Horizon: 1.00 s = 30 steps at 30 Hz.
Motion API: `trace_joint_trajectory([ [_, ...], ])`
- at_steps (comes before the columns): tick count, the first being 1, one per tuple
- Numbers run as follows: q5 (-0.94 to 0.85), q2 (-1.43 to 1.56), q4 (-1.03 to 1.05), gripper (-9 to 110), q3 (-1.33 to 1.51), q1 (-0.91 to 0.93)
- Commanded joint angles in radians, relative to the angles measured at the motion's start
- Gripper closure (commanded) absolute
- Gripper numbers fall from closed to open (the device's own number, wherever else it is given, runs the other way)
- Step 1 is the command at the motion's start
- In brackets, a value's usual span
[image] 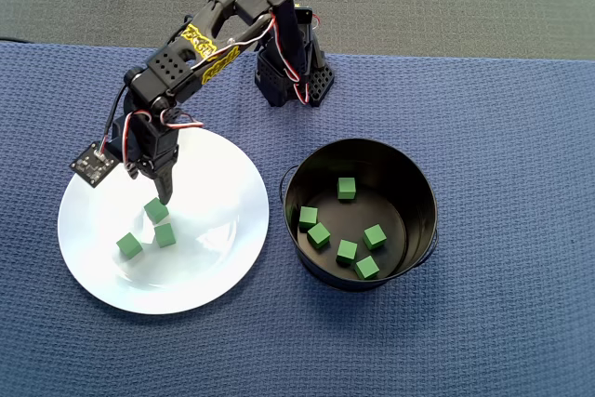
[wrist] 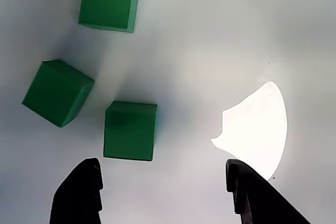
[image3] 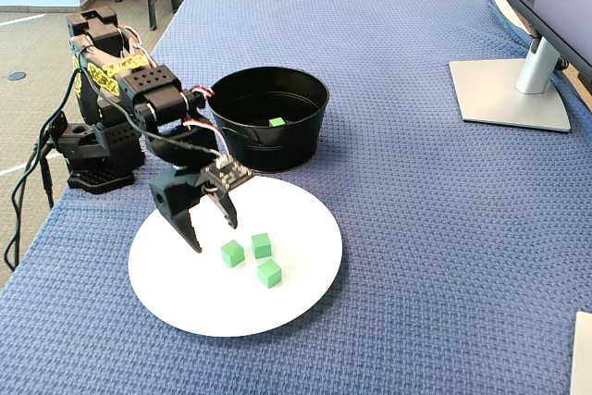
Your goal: Pick up the green cubes from the white plate and place them in the black recipient
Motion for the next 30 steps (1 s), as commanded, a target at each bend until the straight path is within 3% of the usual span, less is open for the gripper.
trace_joint_trajectory([
  [1, -0.002, -0.012, -0.023, 79, -0.063, 0.012],
  [11, 0.009, -0.098, -0.086, 80, -0.06, 0.017],
  [30, 0.081, 0.049, 0.0, 81, -0.026, -0.051],
])
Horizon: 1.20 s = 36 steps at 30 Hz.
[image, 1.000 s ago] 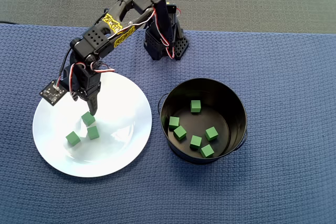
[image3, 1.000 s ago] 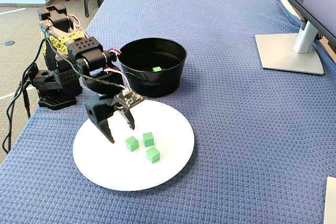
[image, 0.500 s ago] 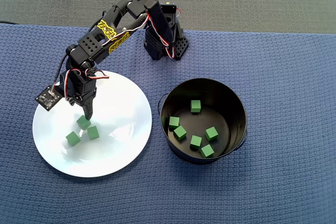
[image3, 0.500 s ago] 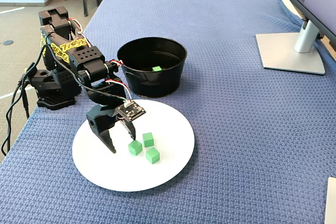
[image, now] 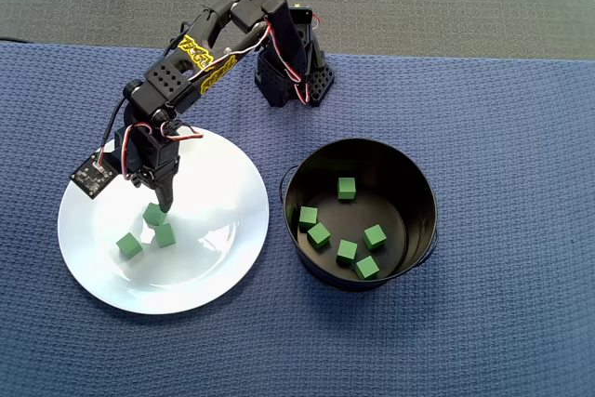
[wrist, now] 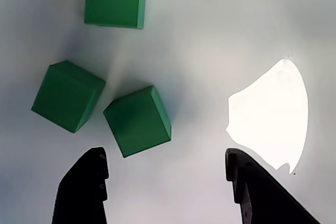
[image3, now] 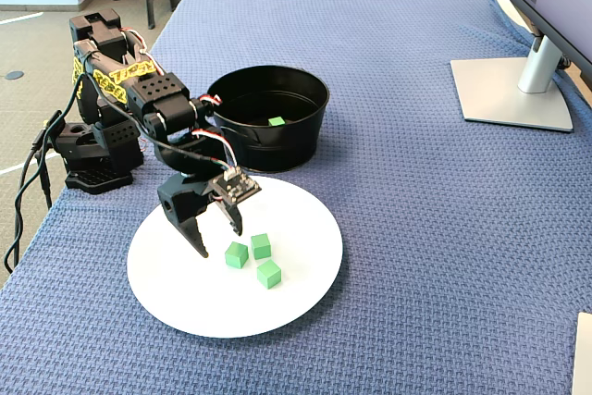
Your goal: Pick up the green cubes from the white plate and place them in the black recipient
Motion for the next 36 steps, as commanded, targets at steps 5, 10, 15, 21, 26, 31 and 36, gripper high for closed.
trace_joint_trajectory([
  [5, 0.021, 0.072, 0.005, 81, -0.008, -0.021],
  [10, 0.023, 0.034, -0.014, 82, -0.018, -0.023],
  [15, 0.017, -0.009, -0.015, 82, -0.048, -0.031],
  [21, -0.032, -0.058, -0.009, 80, -0.067, -0.037],
  [26, -0.034, -0.077, 0.025, 78, -0.109, -0.072],
  [31, -0.023, -0.092, 0.061, 79, -0.158, -0.1],
  [36, -0.032, -0.112, 0.049, 79, -0.158, -0.101],
])
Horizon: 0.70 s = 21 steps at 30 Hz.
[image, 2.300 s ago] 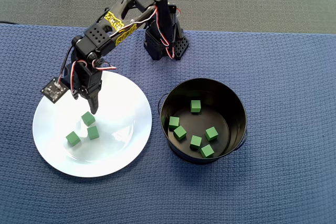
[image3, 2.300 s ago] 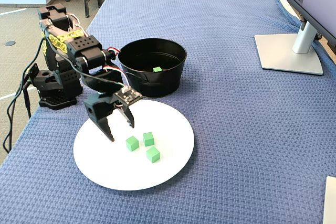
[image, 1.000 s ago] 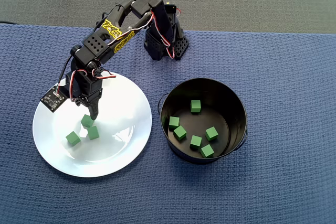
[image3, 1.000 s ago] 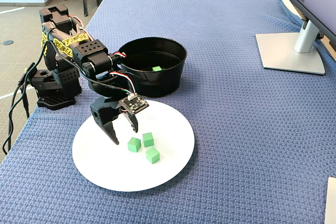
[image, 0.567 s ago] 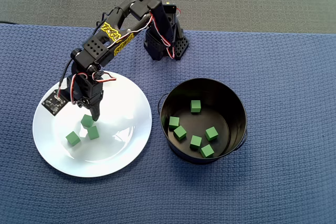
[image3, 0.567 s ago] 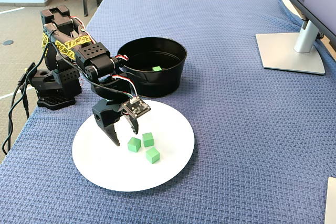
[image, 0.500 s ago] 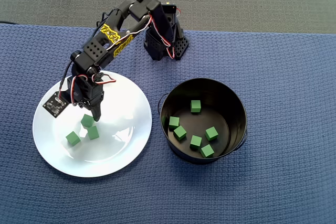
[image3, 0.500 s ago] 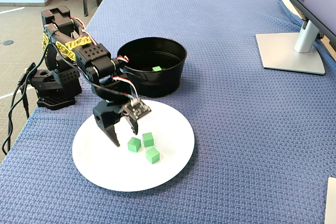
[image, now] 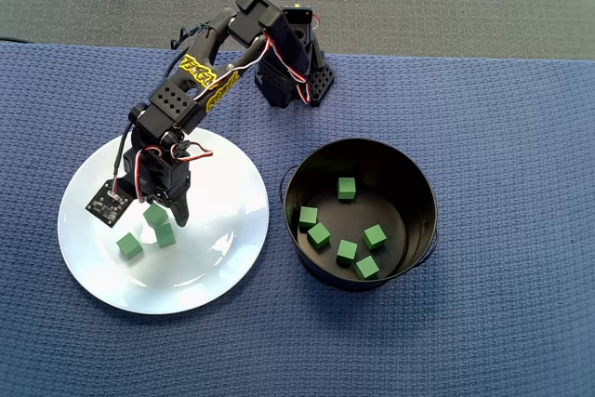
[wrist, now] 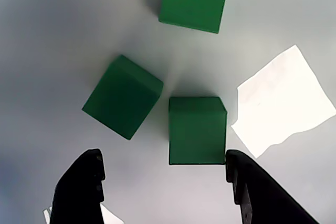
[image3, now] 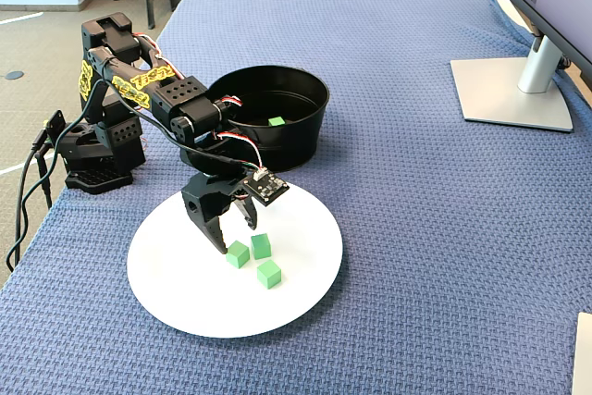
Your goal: Pick up the green cubes from the white plate and place them in the black recipient
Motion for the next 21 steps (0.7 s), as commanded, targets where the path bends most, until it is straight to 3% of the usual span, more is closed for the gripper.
trace_joint_trajectory([
  [1, -0.018, 0.002, -0.006, 79, -0.057, -0.009],
  [21, -0.041, -0.044, -0.08, 84, -0.071, 0.044],
])
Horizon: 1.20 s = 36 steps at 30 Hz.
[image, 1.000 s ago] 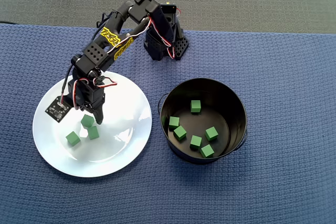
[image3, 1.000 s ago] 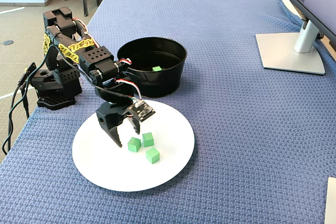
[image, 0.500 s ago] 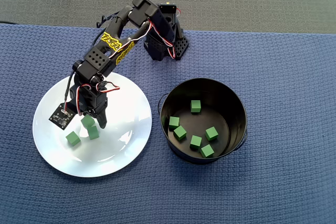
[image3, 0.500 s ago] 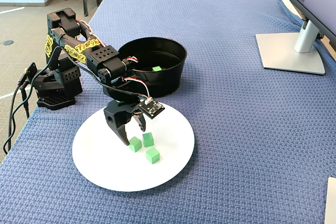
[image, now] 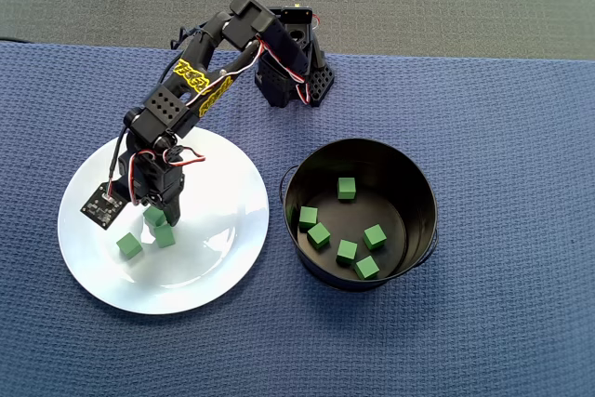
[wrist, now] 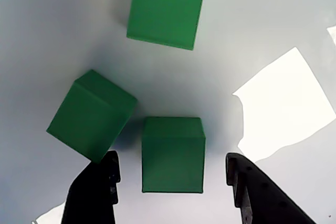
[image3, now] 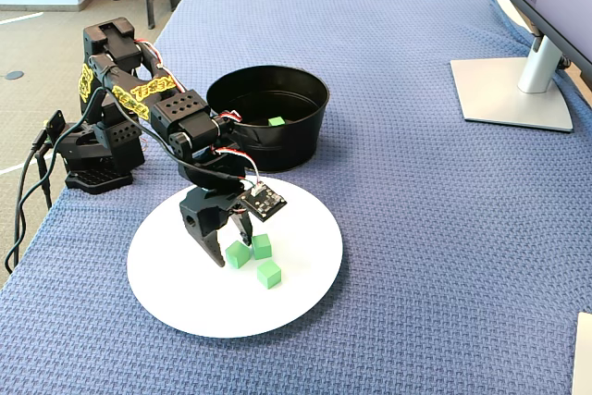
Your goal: Pick up the green cubes from the white plate and place them in the black recipient
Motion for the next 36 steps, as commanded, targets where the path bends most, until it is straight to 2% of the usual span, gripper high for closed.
trace_joint_trajectory([
  [1, -0.015, 0.015, -0.017, 86, -0.067, 0.012],
  [2, -0.011, 0.015, -0.018, 97, -0.067, 0.012],
  [3, 0.006, 0.015, -0.031, 101, -0.069, 0.012],
  [10, 0.11, 0.081, -0.049, 101, -0.037, 0.006],
  [14, 0.385, 0.261, -0.14, 101, 0.087, -0.025],
  [17, 0.512, 0.43, 0.028, 102, 0.126, -0.048],
  [27, 0.971, 0.838, 0.316, 102, 0.141, -0.215],
  [36, 1.364, 0.785, 0.502, 102, -0.051, -0.644],
])
